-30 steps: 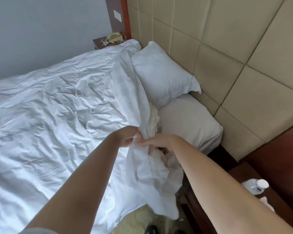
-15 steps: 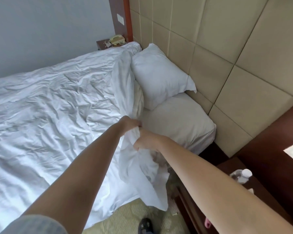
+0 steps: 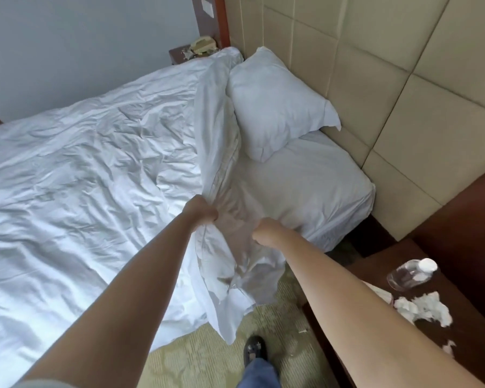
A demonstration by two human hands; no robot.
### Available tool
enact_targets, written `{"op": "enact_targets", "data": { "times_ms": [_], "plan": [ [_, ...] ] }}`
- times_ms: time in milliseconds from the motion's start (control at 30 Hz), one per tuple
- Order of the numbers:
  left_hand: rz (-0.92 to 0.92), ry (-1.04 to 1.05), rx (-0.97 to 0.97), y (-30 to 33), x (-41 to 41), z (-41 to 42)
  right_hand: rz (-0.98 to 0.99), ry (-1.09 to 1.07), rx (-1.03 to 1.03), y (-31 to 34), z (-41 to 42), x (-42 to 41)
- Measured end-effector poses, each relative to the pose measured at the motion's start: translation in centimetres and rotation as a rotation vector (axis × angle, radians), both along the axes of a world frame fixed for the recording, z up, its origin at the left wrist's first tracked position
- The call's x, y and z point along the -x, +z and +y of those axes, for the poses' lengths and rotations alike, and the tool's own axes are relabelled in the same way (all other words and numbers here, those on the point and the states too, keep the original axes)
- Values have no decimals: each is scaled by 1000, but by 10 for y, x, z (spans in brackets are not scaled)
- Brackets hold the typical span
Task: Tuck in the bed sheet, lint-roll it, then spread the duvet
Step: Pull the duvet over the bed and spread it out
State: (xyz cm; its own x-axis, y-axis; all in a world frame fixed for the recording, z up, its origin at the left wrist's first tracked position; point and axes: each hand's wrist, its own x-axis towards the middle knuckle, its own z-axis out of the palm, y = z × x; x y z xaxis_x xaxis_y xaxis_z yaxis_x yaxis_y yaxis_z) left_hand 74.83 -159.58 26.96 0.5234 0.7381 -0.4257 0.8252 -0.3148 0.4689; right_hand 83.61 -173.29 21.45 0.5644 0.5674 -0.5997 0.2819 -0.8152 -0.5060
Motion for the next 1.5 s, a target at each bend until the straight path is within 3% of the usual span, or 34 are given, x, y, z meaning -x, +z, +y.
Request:
{"op": "enact_targets", "data": {
  "times_ms": [133, 367, 633, 867, 1300, 1500],
  "plan": [
    [123, -53, 45, -32, -10, 13, -18, 47, 56, -28, 21, -10],
    [167, 2, 207, -87, -43, 46, -101, -70, 81, -71, 53, -41],
    [194, -81, -179, -131, -84, 56, -122, -253, 123, -127, 58, -87],
    [231, -107, -155, -160, -104, 66, 21, -380, 117, -168, 78, -99],
    [286, -116, -149, -188, -109, 82, -331, -388, 376, -198, 77, -122],
    [286, -109, -153, -177, -100, 73, -141, -605, 106, -182, 74, -115]
  ]
}}
